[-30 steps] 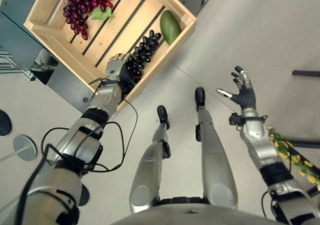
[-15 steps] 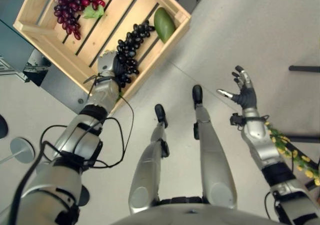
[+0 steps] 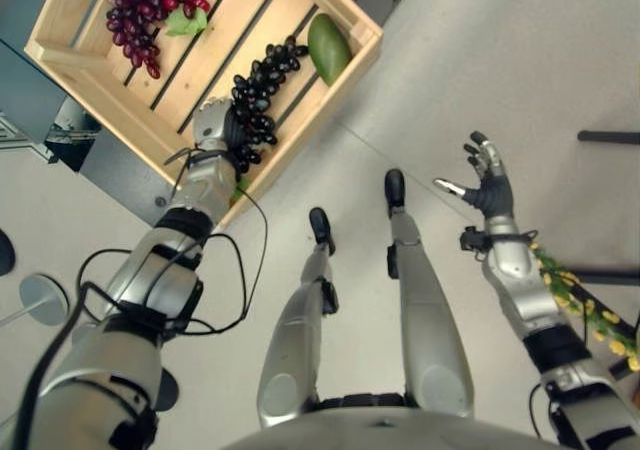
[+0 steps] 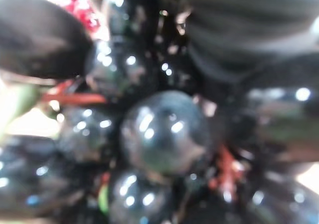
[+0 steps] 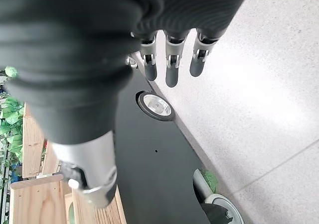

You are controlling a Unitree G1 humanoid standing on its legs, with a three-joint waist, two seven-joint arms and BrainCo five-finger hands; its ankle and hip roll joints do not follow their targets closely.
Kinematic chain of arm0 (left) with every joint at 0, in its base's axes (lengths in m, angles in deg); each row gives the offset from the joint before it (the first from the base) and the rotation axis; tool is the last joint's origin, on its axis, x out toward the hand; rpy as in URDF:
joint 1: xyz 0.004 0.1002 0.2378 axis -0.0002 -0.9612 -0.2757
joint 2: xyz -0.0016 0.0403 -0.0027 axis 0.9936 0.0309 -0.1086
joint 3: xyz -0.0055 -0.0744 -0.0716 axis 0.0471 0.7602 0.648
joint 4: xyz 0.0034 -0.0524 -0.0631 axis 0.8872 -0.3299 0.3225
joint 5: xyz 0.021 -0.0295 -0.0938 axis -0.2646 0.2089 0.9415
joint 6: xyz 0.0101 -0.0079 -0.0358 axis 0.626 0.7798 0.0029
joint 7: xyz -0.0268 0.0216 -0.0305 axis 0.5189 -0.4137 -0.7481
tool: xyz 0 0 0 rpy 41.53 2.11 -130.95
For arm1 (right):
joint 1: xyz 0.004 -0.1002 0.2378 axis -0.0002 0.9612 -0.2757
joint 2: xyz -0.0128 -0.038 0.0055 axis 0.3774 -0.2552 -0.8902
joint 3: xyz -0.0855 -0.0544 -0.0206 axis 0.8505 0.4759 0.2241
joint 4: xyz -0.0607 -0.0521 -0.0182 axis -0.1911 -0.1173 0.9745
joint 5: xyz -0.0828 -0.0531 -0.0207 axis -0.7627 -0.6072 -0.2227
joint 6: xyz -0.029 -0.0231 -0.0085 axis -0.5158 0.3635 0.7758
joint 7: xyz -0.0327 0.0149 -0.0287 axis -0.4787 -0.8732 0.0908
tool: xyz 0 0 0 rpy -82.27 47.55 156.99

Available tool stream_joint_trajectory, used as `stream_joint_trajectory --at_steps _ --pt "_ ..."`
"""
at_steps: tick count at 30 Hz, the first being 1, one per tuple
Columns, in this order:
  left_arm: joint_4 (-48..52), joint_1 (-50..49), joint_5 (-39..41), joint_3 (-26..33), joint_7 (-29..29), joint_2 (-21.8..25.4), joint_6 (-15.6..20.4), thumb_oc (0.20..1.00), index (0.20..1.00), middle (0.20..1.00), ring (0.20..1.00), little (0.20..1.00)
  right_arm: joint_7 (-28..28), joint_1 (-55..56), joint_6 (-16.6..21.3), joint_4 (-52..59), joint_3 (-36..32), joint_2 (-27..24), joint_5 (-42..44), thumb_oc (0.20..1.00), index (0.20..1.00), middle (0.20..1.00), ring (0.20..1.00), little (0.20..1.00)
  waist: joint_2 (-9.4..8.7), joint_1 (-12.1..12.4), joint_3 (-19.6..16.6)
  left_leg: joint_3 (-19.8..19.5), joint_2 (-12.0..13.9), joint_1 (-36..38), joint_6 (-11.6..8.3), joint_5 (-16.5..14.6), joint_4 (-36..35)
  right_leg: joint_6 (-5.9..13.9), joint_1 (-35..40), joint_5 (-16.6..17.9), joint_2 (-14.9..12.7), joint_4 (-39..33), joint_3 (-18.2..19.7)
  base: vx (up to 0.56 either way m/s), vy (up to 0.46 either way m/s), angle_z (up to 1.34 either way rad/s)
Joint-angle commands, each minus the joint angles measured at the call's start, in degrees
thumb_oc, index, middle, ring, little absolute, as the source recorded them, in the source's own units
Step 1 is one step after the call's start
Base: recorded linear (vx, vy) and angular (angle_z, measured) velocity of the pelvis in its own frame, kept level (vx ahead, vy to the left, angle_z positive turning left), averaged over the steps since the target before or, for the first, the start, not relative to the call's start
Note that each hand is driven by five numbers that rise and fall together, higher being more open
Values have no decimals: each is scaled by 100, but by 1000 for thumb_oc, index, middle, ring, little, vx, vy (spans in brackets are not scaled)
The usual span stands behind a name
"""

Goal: Pick up the fruits from the basket on one side to the basket on the other side

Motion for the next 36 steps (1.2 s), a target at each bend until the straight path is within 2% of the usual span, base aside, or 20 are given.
stream_joint_trajectory --at_steps 1,2,3,6,9,10,15,21,23,26,28,29,30,32,36 --pt "-143 -562 144 100 218 -315 187 200 200 200 200 200 -81 181 388 430 -132 115 31 1000 1000 1000 1000 1000 -350 55 17 -144 195 88 -196 -423 712 586 550 -543 -133 343 22 0 0 0" --pt "448 -901 58 250 112 -164 273 200 200 200 200 200 -84 217 355 409 -131 116 -29 1000 1000 1000 1000 1000 -376 104 17 -162 193 253 -203 -483 722 588 727 -596 -145 359 5 0 0 0" --pt "472 -906 53 266 120 -150 264 200 200 200 200 200 -85 202 354 411 -124 117 -30 1000 1000 1000 1000 1000 -382 93 17 -162 189 223 -201 -439 712 584 708 -542 -148 327 5 0 0 0" --pt "1462 -1568 -147 627 -13 97 423 200 200 200 200 200 -30 273 269 372 -155 64 -123 1000 1000 1000 1000 1000 -449 208 17 -208 154 497 -208 -490 702 582 1061 -555 -207 268 -31 -3 0 1" --pt "1991 -1907 -288 862 0 211 468 200 200 200 200 200 40 362 228 366 -230 39 -126 1000 1000 1000 1000 1000 -459 263 17 -234 132 665 -203 -500 668 584 1285 -546 -235 192 -71 -6 18 10" --pt "2466 -2107 -402 1015 10 344 549 200 200 200 200 200 81 402 217 364 -330 18 -110 1000 1000 1000 1000 1000 -437 324 17 -257 107 785 -200 -513 651 590 1457 -536 -265 134 -106 0 26 11" --pt "3085 -2507 -600 1345 70 506 675 200 200 200 200 200 287 519 147 349 -380 -39 -112 1000 1000 1000 1000 1000 -419 381 0 -284 63 1135 -203 -527 537 600 1901 -471 -298 -147 -139 -6 45 5" --pt "3760 -3040 -727 1682 279 688 887 200 200 200 200 200 549 765 54 304 -378 -72 -157 1000 1000 1000 1000 1000 -404 448 -231 -286 42 1340 -192 -552 486 611 2219 -409 -284 -392 -144 10 19 1" --pt "4245 -3328 -841 1874 466 884 1054 200 200 200 200 200 741 924 -19 249 -409 -92 -128 1000 1000 1000 1000 1000 -388 502 -401 -286 25 1448 -188 -586 482 611 2383 -399 -273 -487 -135 43 20 -3" --pt "4457 -3460 -936 1924 587 1058 1157 200 200 200 200 200 919 955 -90 205 -317 -98 -96 1000 1000 1000 1000 1000 -381 523 -512 -272 26 1540 -191 -606 475 611 2498 -407 -254 -529 -123 36 16 -6" --pt "4763 -3532 -1084 1910 765 1473 1352 200 200 200 200 200 1296 1063 -146 334 -173 -218 -50 1000 1000 1000 1000 1000 -350 562 -674 -267 18 1672 -195 -631 468 615 2638 -423 -235 -553 -128 36 8 1" --pt "4799 -3574 -1077 1935 789 1489 1353 200 200 200 200 200 1311 1082 -155 350 -170 -211 -45 1000 1000 1000 1000 1000 -362 559 -673 -265 19 1695 -197 -633 460 615 2661 -423 -233 -564 -127 58 3 3" --pt "4994 -3626 -1092 1906 1008 1889 1582 200 200 200 200 200 1466 1129 -233 457 -53 -456 -460 1000 1000 1000 1000 1000 -329 588 -812 -260 31 1822 -202 -657 442 623 2799 -449 -220 -581 -131 68 -3 2" --pt "5006 -3586 -1072 1797 1072 2044 1693 200 200 200 200 200 1527 1090 -230 474 62 -525 -625 1000 1000 1000 1000 1000 -326 582 -890 -261 36 1915 -204 -646 394 627 2889 -451 -212 -629 -139 58 -2 -1" --pt "5324 -2902 -883 1043 1700 3162 2229 200 200 200 200 200 2045 970 -358 561 444 -861 -614 1000 1000 1000 1000 1000 -283 539 -1262 -271 79 2280 -217 -655 294 651 3248 -513 -177 -713 -201 81 -18 5"
